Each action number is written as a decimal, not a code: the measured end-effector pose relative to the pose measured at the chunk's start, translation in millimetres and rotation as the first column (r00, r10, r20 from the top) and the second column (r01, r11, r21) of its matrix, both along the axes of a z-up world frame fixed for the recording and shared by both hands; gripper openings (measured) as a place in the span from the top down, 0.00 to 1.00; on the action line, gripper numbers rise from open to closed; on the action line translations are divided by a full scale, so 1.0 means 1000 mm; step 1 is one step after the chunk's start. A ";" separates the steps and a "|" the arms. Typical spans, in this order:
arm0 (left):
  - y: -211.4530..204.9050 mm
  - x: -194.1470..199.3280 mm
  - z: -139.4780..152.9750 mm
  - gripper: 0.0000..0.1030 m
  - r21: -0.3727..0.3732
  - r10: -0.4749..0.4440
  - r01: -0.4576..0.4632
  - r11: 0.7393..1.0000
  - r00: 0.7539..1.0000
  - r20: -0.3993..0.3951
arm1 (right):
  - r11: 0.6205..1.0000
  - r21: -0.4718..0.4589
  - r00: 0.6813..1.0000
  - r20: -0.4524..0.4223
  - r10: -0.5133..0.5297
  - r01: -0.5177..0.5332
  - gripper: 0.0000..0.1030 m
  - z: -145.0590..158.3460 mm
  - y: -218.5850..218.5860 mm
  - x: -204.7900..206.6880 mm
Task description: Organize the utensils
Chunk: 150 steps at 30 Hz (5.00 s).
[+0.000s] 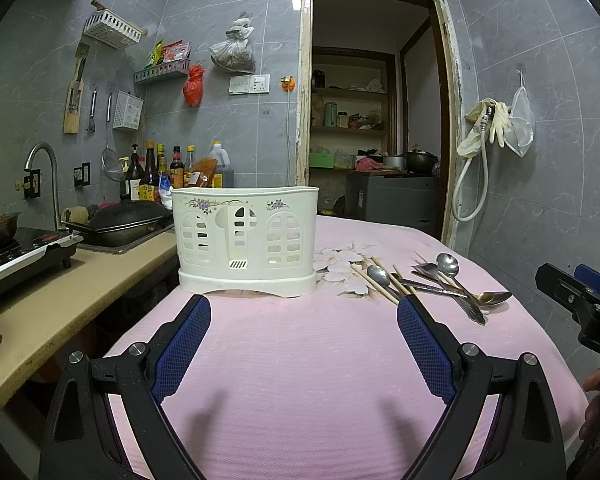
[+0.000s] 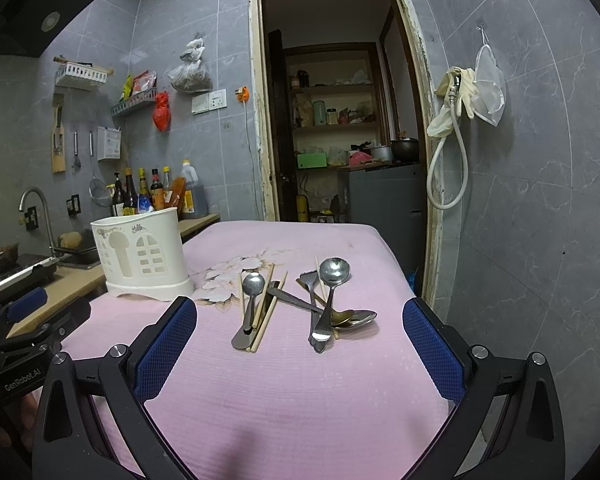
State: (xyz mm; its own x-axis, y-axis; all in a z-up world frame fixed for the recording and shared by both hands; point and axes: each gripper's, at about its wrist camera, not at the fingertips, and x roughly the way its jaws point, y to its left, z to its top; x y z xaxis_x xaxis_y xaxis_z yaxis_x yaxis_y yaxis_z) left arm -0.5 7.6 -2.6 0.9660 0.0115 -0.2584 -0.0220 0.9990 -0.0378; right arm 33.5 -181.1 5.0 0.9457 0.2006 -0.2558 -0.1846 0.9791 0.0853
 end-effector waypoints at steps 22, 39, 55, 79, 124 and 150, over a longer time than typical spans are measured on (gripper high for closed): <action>0.007 0.006 0.004 0.11 0.011 0.014 -0.014 1.000 1.000 -0.005 | 1.000 -0.026 1.000 -0.024 0.002 -0.002 0.00 -0.005 0.004 0.007; 0.006 0.063 0.043 0.11 0.045 0.001 0.001 0.999 0.999 -0.034 | 0.995 -0.099 0.999 -0.046 -0.004 -0.001 0.00 0.021 0.002 0.046; -0.010 0.126 0.054 0.11 0.025 -0.089 0.093 0.995 0.986 -0.138 | 0.989 -0.145 0.999 -0.033 0.005 -0.010 0.00 0.039 -0.001 0.099; -0.048 0.228 0.004 0.12 0.040 -0.230 0.269 0.962 0.882 -0.410 | 0.978 -0.191 0.959 -0.282 0.025 -0.082 0.00 0.005 -0.023 0.207; -0.040 0.311 -0.033 0.82 -0.182 -0.398 0.364 0.914 0.707 -0.584 | 0.971 -0.084 0.851 -0.503 0.151 -0.222 0.48 -0.033 -0.016 0.252; -0.044 0.259 -0.001 1.00 -0.073 -0.341 0.346 0.935 0.826 -0.449 | 0.971 -0.079 0.853 -0.499 0.157 -0.225 0.65 -0.034 -0.006 0.256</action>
State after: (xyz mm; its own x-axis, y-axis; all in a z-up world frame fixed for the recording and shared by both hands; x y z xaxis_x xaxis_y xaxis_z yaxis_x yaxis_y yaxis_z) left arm 258.1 -36.4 -3.5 0.6866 -0.2937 -0.6651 0.3110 0.9455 -0.0965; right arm 289.9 -186.7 -28.8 0.6405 0.2971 -0.7082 -0.3375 0.9372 0.0880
